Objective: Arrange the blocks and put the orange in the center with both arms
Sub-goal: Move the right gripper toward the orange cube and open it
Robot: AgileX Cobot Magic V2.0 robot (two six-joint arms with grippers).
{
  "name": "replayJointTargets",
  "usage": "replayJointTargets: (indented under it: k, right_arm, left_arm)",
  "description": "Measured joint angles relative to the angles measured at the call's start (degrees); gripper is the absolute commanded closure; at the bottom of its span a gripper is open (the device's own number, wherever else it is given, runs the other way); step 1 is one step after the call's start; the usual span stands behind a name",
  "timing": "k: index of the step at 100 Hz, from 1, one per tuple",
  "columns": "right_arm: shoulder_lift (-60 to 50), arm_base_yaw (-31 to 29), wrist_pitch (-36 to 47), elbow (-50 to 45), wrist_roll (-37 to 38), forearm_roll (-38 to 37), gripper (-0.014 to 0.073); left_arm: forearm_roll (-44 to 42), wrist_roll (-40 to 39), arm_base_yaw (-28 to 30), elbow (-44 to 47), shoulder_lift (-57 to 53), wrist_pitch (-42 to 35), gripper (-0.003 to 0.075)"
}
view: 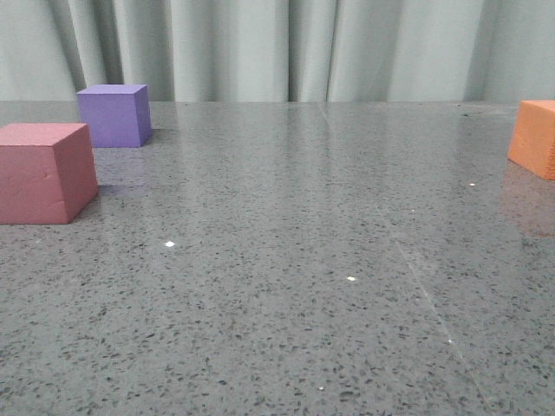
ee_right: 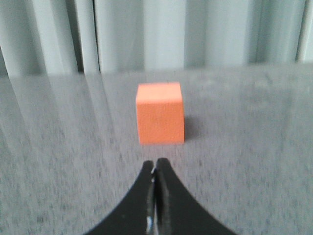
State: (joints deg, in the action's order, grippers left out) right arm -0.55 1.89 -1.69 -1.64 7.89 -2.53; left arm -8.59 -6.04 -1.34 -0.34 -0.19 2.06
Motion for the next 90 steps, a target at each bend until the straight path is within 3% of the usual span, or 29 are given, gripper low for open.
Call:
replayJointTargets:
  k: [14,31,66,90]
  right_arm:
    - [0.0,0.0,1.69,3.43,0.0,0.0,0.0713]
    - [3.38,0.0,-5.85,14.49,0.0,0.0,0.0713]
    - [29.78,0.0,-34.62,42.28,0.0,0.0,0.0713]
    - [43.41,0.0,-35.75,48.58,0.0,0.0,0.0713]
  left_arm:
    - [0.0,0.0,0.0,0.0,0.0,0.0,0.0739]
    - [0.0,0.0,0.0,0.0,0.0,0.0,0.0739]
    - [0.0,0.0,0.0,0.0,0.0,0.0,0.0739]
    - [0.0,0.0,0.0,0.0,0.0,0.0,0.0739]
